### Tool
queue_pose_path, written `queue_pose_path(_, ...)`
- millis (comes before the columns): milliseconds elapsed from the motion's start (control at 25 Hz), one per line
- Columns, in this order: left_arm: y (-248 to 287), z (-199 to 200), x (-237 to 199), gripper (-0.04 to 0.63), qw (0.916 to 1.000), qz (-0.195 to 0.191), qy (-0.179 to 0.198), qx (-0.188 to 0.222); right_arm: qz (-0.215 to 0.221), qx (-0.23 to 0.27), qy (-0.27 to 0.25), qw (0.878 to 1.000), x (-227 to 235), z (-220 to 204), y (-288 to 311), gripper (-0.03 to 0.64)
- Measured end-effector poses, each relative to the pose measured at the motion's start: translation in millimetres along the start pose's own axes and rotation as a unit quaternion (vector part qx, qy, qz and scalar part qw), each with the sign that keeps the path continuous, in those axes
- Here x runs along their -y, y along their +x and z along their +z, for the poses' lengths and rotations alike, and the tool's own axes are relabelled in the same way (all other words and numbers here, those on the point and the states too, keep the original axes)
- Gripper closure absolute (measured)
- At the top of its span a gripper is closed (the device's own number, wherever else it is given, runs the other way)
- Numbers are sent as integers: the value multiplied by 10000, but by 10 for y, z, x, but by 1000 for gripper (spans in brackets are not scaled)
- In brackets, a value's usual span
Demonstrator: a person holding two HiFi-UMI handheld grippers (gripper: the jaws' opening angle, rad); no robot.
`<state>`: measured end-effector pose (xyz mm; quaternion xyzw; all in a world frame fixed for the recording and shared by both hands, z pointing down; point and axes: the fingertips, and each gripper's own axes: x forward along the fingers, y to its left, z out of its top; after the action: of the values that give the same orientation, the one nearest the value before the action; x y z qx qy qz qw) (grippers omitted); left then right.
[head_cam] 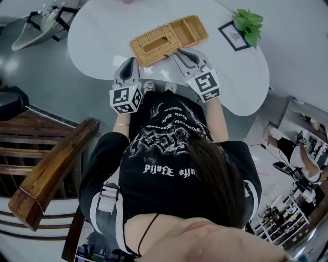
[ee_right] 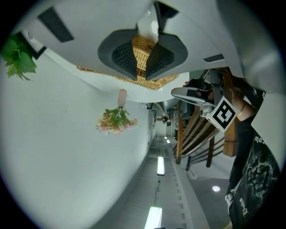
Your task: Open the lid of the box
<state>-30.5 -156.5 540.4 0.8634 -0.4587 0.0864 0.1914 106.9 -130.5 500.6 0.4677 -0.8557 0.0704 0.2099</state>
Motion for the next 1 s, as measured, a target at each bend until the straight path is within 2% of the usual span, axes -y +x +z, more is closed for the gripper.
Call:
queue_pose_path(200, -48, -25, 33, 569, 9996, 265, -78, 49, 602, -182, -496, 9968, -144, -13, 75, 525)
queue_pose_path(400, -117, -41, 19, 569, 9983, 556, -133, 116, 1224, -464, -896, 9873, -285, -70, 150, 506)
queue_pose_path(520, -174, 6, 15, 569, 9972, 700, 4, 246, 1486, -672, -1149, 9799, -317, -145, 195, 503)
queue_pose_path(800, -327, -59, -108, 569, 9942, 1057, -15, 173, 1688, -1196, -1828, 9611, -349, -337, 326, 503)
queue_pose_path(1000, -402, -112, -156, 569, 9923, 1221, 146, 156, 1699, -1359, -2046, 9544, -352, -429, 396, 517)
